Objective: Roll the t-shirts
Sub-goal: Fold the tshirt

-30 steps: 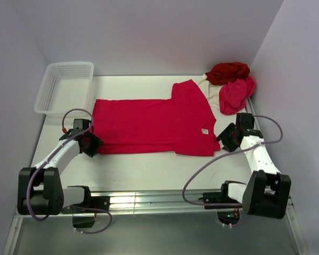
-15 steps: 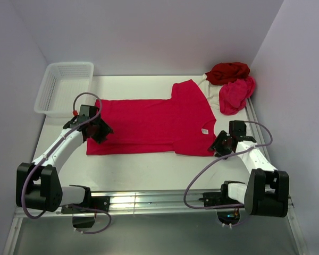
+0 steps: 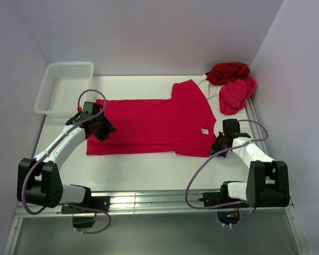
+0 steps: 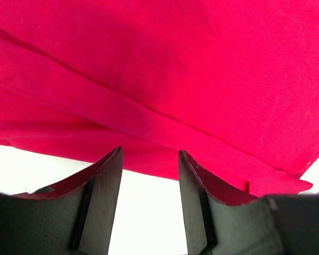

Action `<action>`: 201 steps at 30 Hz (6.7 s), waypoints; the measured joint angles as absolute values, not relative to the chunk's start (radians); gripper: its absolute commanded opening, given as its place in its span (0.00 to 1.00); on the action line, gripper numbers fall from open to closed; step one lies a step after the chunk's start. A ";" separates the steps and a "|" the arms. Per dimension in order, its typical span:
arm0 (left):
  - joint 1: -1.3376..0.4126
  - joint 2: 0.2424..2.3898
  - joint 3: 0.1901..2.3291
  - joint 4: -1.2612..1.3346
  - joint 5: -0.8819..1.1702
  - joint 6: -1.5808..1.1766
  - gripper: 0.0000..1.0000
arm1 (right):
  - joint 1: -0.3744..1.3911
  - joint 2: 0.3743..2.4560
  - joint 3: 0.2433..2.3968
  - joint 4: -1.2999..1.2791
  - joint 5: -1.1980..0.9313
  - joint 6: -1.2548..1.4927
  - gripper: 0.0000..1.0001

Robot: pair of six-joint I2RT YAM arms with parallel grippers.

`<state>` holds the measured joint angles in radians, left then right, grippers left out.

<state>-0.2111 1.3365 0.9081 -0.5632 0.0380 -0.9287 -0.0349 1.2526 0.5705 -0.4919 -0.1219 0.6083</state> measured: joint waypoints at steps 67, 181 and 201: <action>-0.749 1.948 1.294 -0.248 0.224 -1.190 0.48 | -0.097 1.251 0.585 -0.467 -0.165 0.586 0.46; -0.532 1.453 0.974 -0.472 0.209 -0.937 0.50 | 0.109 1.508 0.767 -0.261 -0.447 0.840 0.00; -0.538 1.448 0.974 -0.443 0.228 -0.939 0.51 | 0.098 1.433 0.759 -0.284 -0.426 0.772 0.46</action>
